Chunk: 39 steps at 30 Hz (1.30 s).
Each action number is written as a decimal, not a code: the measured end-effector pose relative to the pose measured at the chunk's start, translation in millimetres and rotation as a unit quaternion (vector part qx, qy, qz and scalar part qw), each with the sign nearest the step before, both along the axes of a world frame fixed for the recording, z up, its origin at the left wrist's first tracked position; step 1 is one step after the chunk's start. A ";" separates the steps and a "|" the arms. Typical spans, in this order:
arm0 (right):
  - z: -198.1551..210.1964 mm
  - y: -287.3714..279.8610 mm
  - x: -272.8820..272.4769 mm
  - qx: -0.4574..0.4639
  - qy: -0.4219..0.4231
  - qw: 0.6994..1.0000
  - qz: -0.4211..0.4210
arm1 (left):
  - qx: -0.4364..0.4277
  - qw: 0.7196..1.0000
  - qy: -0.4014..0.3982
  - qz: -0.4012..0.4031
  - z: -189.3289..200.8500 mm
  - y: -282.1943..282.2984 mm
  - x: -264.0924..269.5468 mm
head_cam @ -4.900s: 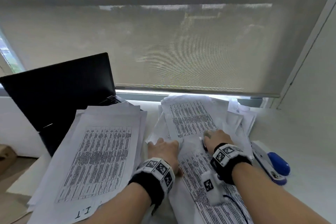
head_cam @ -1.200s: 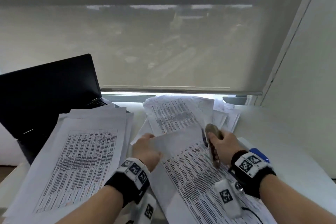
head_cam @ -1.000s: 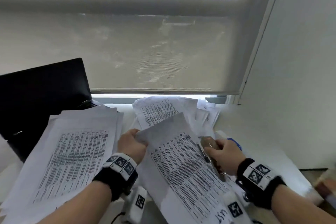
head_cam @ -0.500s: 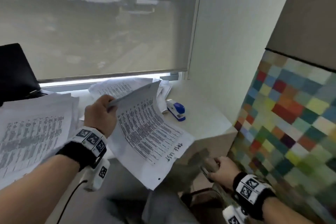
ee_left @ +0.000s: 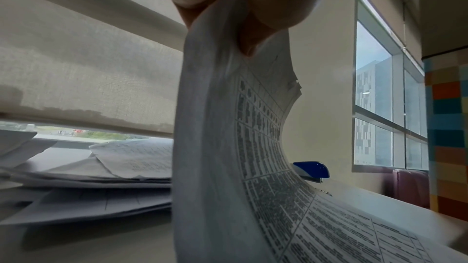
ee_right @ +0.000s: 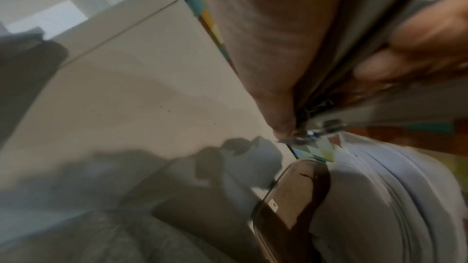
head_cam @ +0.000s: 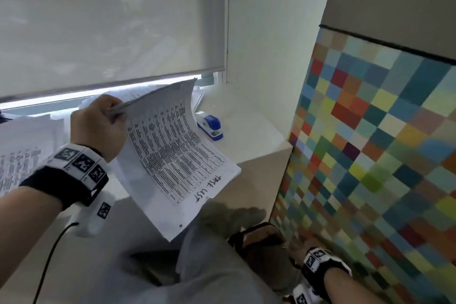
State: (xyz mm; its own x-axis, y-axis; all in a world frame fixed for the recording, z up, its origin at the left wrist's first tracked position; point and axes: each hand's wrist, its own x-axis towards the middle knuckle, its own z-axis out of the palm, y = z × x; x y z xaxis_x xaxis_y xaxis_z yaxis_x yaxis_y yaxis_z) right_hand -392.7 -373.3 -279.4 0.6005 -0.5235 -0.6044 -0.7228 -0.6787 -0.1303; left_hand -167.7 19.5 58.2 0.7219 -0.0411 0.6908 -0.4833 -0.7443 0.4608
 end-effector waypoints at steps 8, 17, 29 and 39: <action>98.2 48.4 -6.7 0.107 -0.031 0.993 -0.035 | 0.004 1.000 0.020 0.000 6.1 -4.5 5.2; 221.4 46.7 79.1 0.078 -0.178 0.980 -0.034 | -0.017 0.998 0.049 0.020 10.3 -8.9 20.9; 302.8 59.6 227.6 -0.002 -0.251 0.967 0.041 | -0.050 0.995 0.078 0.029 1.3 19.3 53.3; 295.1 96.2 314.1 -0.101 -0.272 0.948 0.133 | -0.138 0.972 0.189 -0.016 -20.0 61.7 92.3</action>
State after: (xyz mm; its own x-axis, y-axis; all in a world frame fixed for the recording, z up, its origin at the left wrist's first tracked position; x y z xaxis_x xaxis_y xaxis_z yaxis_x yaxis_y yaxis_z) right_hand -78.6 -277.1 15.7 0.9217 -0.3815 -0.0700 -0.3852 -0.8787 -0.2819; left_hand -75.4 81.3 38.2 0.9278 0.0822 0.3638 -0.2609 -0.5539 0.7907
